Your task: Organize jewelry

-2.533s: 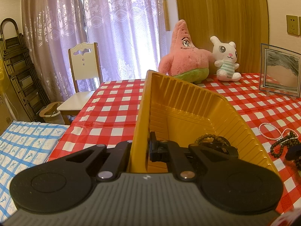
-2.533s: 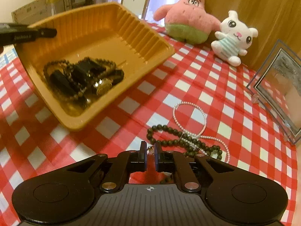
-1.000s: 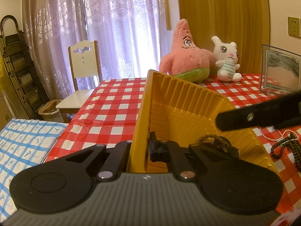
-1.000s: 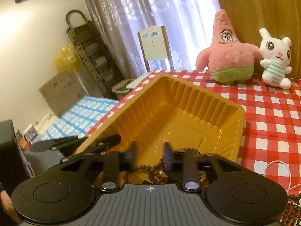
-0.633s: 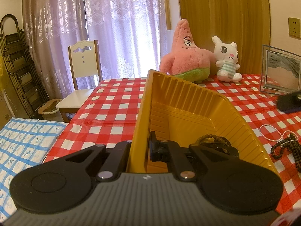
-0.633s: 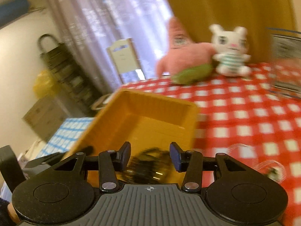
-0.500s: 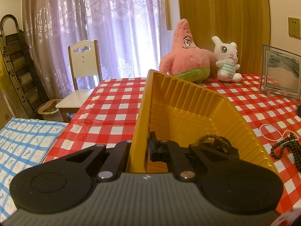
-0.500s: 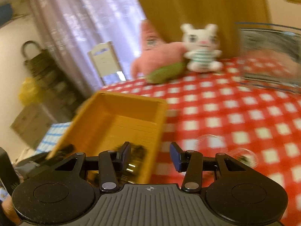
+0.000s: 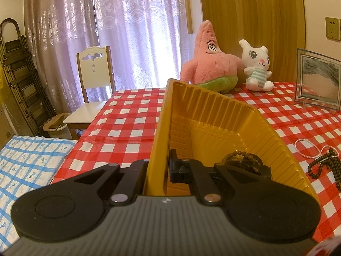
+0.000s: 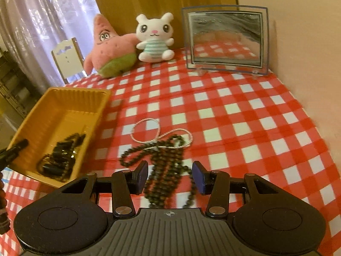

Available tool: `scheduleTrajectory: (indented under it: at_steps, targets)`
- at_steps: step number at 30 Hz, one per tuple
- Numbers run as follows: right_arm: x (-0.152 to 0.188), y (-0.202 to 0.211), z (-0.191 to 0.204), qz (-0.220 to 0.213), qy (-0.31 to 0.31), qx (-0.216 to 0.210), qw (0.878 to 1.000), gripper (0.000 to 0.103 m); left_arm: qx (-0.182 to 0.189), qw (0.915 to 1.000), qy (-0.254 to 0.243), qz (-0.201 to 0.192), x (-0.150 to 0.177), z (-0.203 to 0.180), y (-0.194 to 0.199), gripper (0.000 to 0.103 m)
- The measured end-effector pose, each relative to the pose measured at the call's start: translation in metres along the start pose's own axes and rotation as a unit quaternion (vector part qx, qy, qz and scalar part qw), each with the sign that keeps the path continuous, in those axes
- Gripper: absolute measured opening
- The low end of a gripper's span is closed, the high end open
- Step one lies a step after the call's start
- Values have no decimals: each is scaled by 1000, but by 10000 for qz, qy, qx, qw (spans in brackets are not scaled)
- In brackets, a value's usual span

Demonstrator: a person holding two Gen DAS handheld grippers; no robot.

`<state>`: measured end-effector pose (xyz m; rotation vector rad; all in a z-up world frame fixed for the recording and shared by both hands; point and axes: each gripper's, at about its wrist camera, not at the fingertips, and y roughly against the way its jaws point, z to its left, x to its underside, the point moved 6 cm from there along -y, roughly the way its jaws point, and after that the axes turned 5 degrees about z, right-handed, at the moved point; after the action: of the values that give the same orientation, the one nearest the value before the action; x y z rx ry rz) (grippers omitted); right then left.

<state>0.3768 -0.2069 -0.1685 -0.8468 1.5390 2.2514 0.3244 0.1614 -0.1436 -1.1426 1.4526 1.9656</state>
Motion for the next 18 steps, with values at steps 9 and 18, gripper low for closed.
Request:
scheduleTrajectory:
  at_steps: [9,18]
  targets:
    - [-18,-41,-27,235,-501,137,9984,41,0,10000,5,6,0,0,0,6]
    - [-44,-80,-32,287,-322,342,9985,18,-3,10000,-2,15,0,1,-2,6]
